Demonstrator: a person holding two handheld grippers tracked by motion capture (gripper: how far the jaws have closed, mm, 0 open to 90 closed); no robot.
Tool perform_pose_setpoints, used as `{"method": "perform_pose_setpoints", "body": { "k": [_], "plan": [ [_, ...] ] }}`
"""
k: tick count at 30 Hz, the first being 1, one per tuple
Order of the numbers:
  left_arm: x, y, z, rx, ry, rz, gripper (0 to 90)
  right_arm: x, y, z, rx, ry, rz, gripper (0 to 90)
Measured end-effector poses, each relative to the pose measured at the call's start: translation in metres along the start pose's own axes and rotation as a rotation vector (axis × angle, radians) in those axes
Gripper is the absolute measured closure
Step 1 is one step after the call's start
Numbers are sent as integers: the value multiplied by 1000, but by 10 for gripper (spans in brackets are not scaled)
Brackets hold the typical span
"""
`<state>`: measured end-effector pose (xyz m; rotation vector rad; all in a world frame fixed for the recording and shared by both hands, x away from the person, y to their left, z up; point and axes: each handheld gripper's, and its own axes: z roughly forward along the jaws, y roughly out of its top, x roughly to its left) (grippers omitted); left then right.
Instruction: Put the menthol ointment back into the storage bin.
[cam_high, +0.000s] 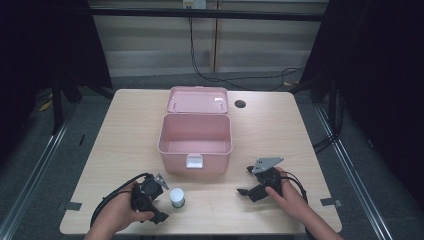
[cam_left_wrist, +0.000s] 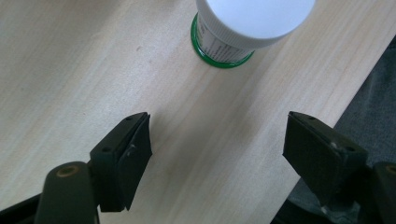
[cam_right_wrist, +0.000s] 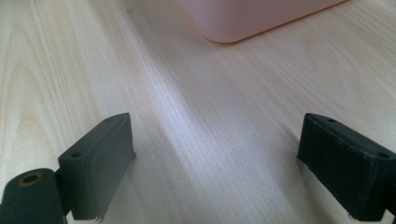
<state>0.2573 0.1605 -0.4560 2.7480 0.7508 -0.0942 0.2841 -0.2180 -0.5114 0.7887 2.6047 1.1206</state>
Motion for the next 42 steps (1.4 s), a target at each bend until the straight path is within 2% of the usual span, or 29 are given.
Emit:
{"method": "perform_pose_setpoints", "body": {
  "k": [6, 25, 28, 30, 31, 32, 36, 37, 38, 39, 40, 41, 42],
  "plan": [
    [0, 11, -6, 34, -12, -8, 244, 0, 0, 0, 0, 0, 0, 100],
    [-7, 54, -7, 130, -28, 50, 276, 0, 0, 0, 0, 0, 0, 100],
    [-8, 59, -6, 130, -31, 45, 284, 0, 0, 0, 0, 0, 0, 100],
    [-7, 63, -7, 137, -23, 63, 301, 0, 0, 0, 0, 0, 0, 100],
    [-8, 64, -7, 141, -24, 46, 301, 0, 0, 0, 0, 0, 0, 100],
    [-7, 66, -7, 146, -23, 52, 311, 0, 0, 0, 0, 0, 0, 100],
    [-6, 72, -8, 140, -17, 15, 353, 0, 0, 0, 0, -1, 1, 100],
    [-5, 73, -7, 149, -20, 21, 360, 0, 0, 0, 0, -1, 1, 100],
    [-6, 74, -6, 148, -24, 8, 365, 0, 0, 0, 0, -1, 1, 100],
    [-5, 75, -5, 156, -29, 19, 372, 0, 0, 0, -1, -1, 1, 100],
    [-6, 76, -4, 162, -29, 4, 384, 0, 0, 0, 0, -1, 1, 100],
    [-5, 78, -3, 168, -27, 13, 394, 0, 0, 0, 0, -1, 1, 100],
    [-6, 78, -2, 166, -30, 4, 416, 0, 0, 0, 0, -1, 1, 100]
  ]
}}
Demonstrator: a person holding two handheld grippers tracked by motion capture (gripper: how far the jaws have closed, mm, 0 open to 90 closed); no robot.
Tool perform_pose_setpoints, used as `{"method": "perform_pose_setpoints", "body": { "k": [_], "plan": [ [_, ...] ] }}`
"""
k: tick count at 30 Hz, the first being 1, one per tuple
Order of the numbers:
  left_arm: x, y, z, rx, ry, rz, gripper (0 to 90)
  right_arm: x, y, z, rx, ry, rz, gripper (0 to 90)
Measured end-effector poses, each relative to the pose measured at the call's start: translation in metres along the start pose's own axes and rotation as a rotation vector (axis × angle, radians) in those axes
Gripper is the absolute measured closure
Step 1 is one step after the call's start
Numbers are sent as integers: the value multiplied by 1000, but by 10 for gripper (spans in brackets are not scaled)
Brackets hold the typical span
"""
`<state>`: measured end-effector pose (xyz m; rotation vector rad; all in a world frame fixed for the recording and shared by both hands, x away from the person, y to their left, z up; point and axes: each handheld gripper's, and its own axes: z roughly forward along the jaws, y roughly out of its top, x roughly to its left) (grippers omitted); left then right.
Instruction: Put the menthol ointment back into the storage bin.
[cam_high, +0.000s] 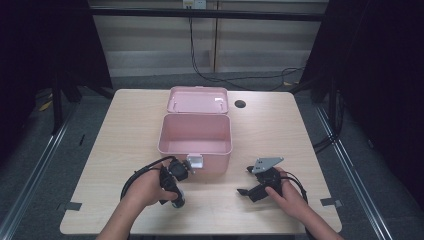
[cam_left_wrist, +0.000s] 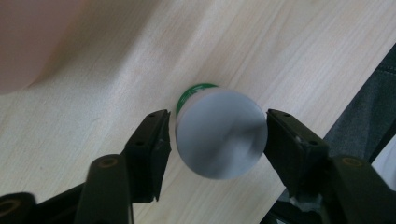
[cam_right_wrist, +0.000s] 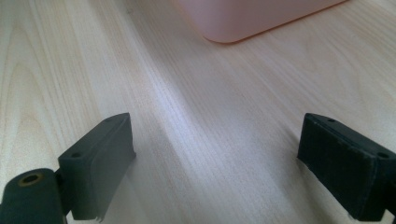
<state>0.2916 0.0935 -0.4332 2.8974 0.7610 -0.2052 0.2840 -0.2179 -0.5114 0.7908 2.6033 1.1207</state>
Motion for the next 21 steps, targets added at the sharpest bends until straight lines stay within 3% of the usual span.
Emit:
{"method": "perform_pose_setpoints", "body": {
  "k": [6, 11, 21],
  "plan": [
    [1, 5, 2, 27, -2, -16, 491, 0, 0, 0, 0, 0, 0, 100],
    [0, 6, -1, 50, 9, -32, 497, 0, 0, 0, -2, 0, -3, 100],
    [1, 4, -23, 30, -16, -73, 498, 0, 0, 0, -2, 0, -3, 100]
  ]
}}
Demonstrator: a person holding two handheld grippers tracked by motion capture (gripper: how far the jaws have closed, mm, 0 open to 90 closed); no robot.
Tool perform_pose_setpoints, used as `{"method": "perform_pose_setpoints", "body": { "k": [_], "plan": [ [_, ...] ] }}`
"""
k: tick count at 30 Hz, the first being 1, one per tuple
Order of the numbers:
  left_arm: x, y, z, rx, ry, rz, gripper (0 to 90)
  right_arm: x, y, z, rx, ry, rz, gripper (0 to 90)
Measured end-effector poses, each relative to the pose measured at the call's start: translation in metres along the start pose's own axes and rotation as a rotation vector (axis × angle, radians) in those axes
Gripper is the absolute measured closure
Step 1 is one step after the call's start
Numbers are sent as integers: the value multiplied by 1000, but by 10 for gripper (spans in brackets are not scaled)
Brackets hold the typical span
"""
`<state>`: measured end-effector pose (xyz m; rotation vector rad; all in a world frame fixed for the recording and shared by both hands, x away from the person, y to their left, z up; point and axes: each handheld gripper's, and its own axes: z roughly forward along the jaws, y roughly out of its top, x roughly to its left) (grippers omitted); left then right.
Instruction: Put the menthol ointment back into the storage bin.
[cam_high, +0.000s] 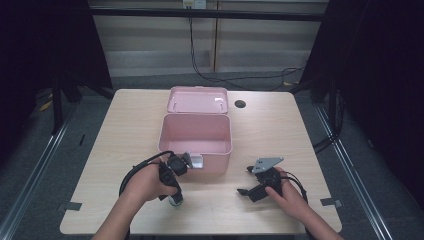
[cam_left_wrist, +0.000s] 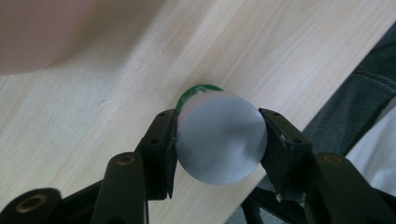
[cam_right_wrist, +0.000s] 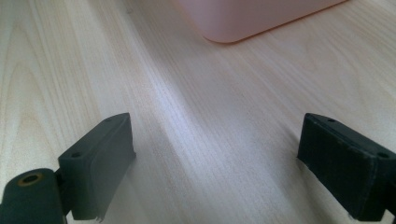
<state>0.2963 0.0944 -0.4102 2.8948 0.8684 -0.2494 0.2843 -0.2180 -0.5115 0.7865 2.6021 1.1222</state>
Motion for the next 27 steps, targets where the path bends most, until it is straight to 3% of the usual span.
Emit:
{"method": "perform_pose_setpoints", "body": {
  "k": [4, 5, 27],
  "plan": [
    [-1, 0, -11, -8, 2, -23, 498, 0, 0, 0, 0, 0, 0, 100],
    [1, 1, -15, 1, -1, -11, 498, 0, 0, 0, 0, 0, 0, 100],
    [6, 7, -61, -16, -10, -58, 499, 0, 0, 0, 0, 0, 1, 100]
  ]
}}
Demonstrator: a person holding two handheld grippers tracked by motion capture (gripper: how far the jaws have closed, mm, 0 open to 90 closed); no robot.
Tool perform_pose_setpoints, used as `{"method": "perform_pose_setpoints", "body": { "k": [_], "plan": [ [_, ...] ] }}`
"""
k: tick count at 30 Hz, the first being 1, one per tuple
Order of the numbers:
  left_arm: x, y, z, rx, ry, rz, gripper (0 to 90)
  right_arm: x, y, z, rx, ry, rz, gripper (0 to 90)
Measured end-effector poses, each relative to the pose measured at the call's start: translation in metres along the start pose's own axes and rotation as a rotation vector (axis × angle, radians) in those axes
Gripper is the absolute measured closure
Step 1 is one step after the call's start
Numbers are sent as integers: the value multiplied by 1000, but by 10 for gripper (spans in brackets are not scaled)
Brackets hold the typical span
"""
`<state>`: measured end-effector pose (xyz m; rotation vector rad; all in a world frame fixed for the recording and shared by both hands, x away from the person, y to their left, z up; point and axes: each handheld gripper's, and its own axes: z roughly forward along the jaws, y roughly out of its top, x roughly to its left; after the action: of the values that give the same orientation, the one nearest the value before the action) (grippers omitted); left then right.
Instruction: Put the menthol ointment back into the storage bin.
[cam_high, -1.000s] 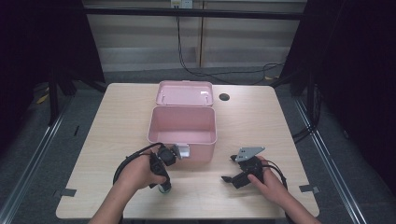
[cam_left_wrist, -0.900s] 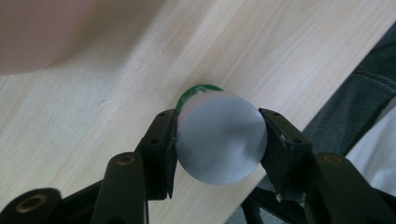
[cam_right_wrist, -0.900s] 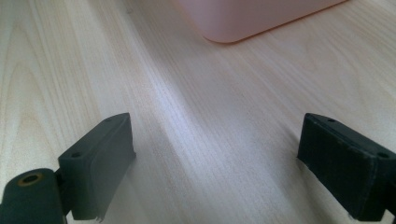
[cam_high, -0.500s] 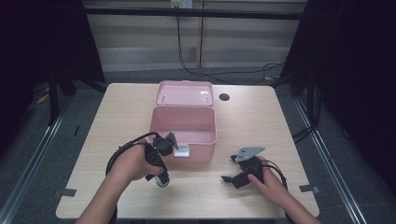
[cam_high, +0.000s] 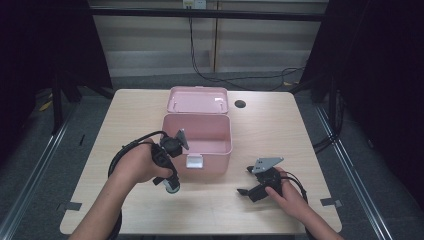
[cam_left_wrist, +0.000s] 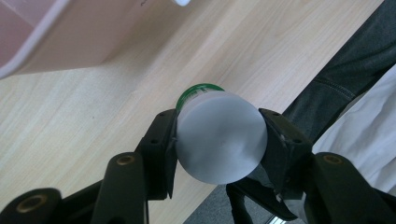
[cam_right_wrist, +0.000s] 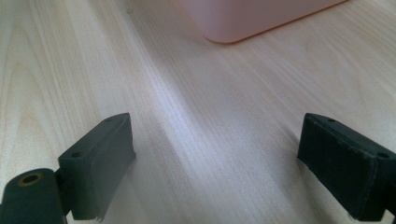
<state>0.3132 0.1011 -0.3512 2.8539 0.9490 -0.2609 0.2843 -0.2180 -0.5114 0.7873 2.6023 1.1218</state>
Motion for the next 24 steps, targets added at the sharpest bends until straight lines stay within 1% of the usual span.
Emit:
{"method": "perform_pose_setpoints", "body": {
  "k": [10, 14, 15, 16, 24],
  "plan": [
    [3, 6, -17, 3, 17, -9, 499, 0, 0, 0, 2, 1, -1, 100],
    [5, 8, -25, 2, 29, -22, 499, 0, 0, 0, 2, 1, -1, 100],
    [6, 9, -27, 0, 29, -18, 499, 0, 0, 0, 2, 1, -1, 100],
    [6, 9, -29, -2, 32, -28, 499, 0, 0, 0, 2, 1, 0, 100],
    [9, 14, -43, -11, 33, -41, 499, 0, 0, 0, 2, 1, -1, 100]
  ]
}}
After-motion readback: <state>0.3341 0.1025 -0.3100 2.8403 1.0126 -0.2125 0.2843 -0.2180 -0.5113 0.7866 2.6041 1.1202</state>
